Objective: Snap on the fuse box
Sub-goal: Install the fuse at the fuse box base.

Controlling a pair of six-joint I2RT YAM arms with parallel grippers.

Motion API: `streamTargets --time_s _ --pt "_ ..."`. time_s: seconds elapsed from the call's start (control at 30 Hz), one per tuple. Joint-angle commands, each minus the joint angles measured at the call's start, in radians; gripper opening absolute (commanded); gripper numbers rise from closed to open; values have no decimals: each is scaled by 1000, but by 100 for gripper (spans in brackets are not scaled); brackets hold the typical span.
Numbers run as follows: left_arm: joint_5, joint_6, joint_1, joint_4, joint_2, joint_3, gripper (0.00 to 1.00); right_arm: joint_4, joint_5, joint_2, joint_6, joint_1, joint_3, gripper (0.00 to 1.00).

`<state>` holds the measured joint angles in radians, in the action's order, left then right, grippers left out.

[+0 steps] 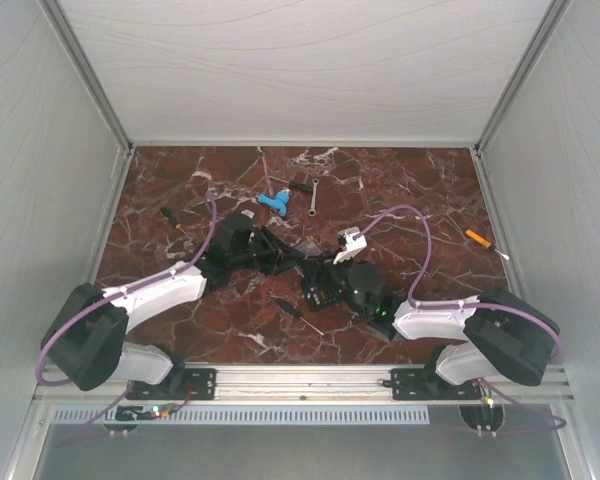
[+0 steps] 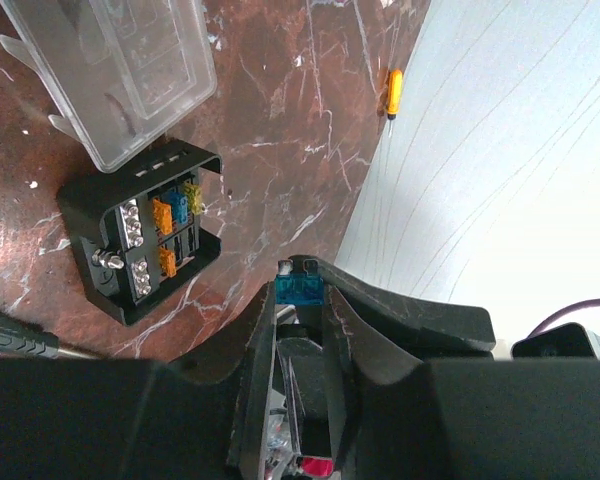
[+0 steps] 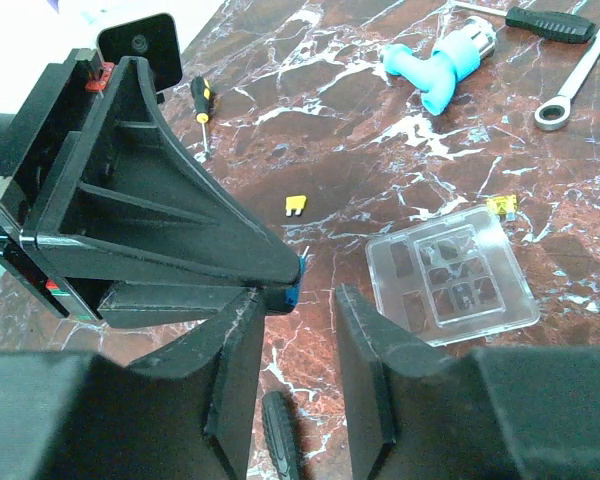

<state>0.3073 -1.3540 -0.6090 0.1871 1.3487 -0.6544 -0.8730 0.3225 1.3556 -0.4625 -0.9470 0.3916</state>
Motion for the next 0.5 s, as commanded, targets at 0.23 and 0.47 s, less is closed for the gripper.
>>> streamTargets --time_s 0.23,0.47 --pt "104 -81 -55 142 -9 29 12 -146 88 110 37 0 23 7" --pt "98 -100 -54 151 -48 75 15 -111 29 116 57 4 20 0"
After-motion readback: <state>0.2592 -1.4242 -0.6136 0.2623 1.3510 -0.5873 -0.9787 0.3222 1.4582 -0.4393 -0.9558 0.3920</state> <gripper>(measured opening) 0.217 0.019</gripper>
